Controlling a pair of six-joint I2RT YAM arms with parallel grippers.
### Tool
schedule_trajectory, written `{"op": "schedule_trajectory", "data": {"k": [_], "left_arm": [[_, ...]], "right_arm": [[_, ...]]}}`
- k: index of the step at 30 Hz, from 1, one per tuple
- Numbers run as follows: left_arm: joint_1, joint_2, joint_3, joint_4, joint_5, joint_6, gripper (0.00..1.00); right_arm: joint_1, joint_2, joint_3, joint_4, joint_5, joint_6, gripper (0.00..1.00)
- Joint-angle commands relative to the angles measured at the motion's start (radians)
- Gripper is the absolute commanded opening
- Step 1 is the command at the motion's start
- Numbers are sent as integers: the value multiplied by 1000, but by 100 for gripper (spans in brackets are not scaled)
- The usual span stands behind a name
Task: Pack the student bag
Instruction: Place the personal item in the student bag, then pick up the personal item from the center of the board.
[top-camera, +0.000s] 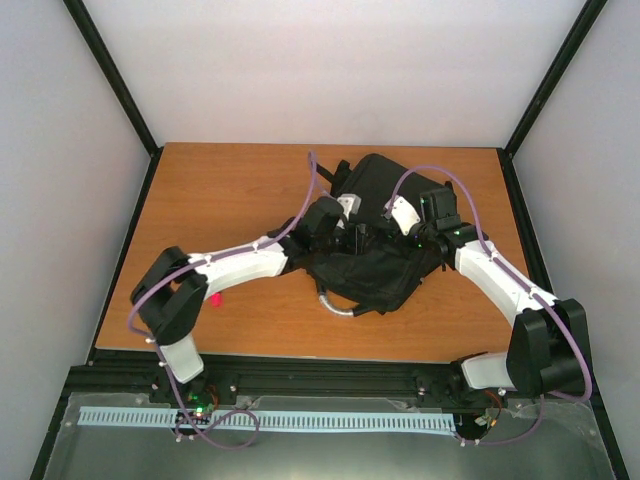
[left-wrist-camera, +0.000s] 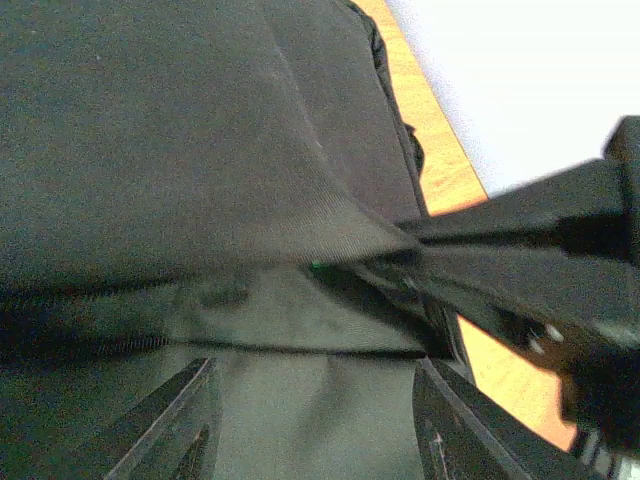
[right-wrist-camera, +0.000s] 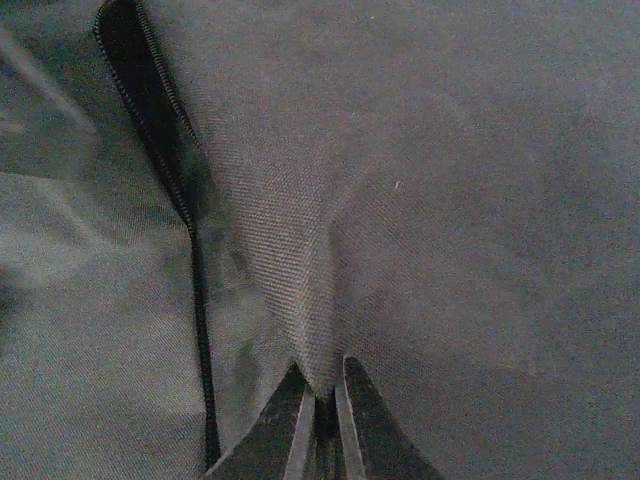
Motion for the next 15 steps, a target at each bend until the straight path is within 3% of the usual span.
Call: {"op": "schedule_trajectory", "data": {"k": [1,5,9,13,15], "left_arm": [[-5,-127,-75,-181,48,84,54],[-4,-297,-200,-301,-74,96,60],[12,-431,-252,-485,-291,76,80],[67,-528,-305,-674,-509,-4,87],[123,-563,-364,-726,-540,-49,89]], "right_arm": [[-4,-5,2,7,-37,3,3],[-6,-2,3,6,-39,0,3],[-6,7,5,0,-53,-1,4],[-7,20,11,-7,-70,2,4],[-7,22,13,-10,-70,1,4]]}}
